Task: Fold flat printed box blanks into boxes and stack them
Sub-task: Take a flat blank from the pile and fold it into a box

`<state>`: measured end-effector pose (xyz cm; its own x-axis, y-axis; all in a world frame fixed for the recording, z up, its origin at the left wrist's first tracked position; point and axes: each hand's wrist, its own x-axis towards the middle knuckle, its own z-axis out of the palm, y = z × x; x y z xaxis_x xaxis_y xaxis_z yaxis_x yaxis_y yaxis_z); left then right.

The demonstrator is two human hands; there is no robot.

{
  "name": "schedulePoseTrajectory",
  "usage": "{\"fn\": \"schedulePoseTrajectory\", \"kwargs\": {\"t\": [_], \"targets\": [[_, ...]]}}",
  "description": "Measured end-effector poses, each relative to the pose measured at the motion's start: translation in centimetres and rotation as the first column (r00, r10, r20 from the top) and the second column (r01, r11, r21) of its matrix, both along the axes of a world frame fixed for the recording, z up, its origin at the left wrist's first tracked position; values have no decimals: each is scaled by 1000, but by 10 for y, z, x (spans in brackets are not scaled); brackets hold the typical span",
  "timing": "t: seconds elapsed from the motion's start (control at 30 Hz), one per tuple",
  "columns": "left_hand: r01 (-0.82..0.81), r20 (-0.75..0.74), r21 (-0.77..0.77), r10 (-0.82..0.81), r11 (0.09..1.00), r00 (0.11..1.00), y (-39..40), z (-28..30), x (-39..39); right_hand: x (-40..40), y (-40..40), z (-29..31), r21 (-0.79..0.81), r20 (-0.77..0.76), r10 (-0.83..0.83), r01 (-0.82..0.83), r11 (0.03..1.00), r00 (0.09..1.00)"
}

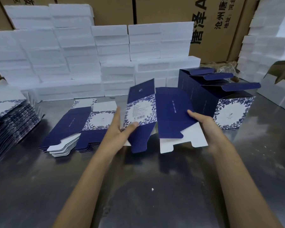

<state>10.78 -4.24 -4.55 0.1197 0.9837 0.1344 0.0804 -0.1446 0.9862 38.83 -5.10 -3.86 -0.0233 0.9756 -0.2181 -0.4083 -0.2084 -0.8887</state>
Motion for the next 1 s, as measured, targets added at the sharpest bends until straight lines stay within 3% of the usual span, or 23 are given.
{"fn": "schedulePoseTrajectory", "kwargs": {"t": [0.17,0.3,0.43,0.53,0.73,1.0], "targets": [[181,-166,-29,-183,983,969,-7,1,10,-4,-3,4,-5,-43,-11,11,1000,999],[195,-117,29,-191,980,975,-12,2,15,-18,0,5,64,-44,-17,19,998,999],[107,27,118,-110,987,994,-15,4,18,-30,1,1,169,160,59,-86,982,985],[4,42,203,-13,979,999,-17,9,17,-37,-1,-1,202,250,129,-182,962,959],[-79,70,287,62,955,996,-17,7,21,-47,-7,-2,271,306,228,-314,910,924],[-84,62,299,69,951,996,-22,16,23,-53,-2,-7,279,433,124,-263,923,893]]}}
